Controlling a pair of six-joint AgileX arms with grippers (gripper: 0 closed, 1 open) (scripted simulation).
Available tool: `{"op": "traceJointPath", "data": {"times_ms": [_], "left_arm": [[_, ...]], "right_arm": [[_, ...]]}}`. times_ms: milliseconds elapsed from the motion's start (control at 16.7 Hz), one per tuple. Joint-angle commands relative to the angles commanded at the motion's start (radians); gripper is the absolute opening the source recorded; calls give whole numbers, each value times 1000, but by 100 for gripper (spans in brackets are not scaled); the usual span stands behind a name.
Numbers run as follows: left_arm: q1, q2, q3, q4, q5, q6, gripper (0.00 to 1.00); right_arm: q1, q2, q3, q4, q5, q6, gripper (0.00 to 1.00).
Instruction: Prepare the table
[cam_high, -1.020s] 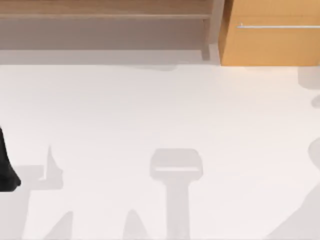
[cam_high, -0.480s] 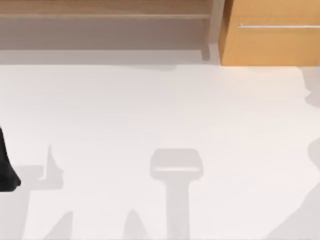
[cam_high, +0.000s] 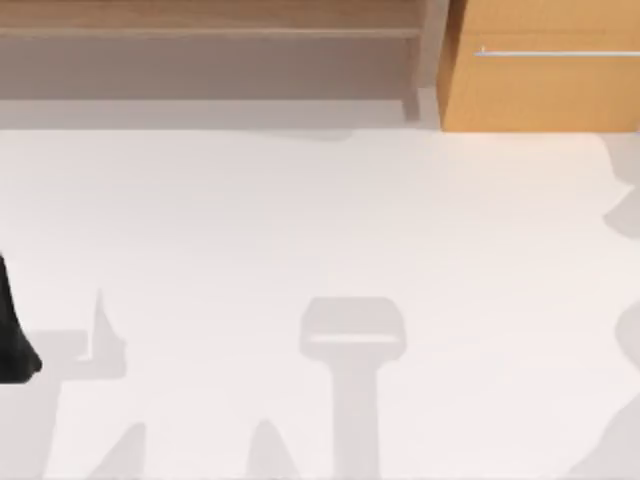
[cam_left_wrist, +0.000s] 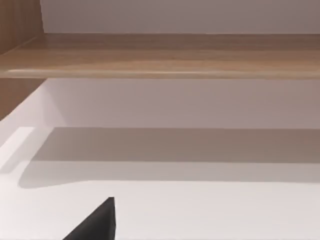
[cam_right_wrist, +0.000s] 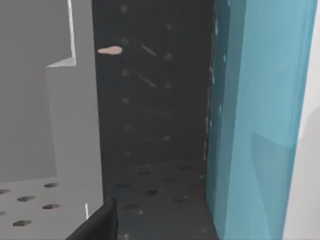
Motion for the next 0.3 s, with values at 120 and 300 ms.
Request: {"op": "traceJointPath", "data": {"times_ms": [120,300], "left_arm": [[0,0,0,0,0,0,100],[0,0,0,0,0,0,100]], "right_arm": [[-19,-32,-51,15,-17,-5,100],[-43,-51,-90,25,-25,-9,100]]}}
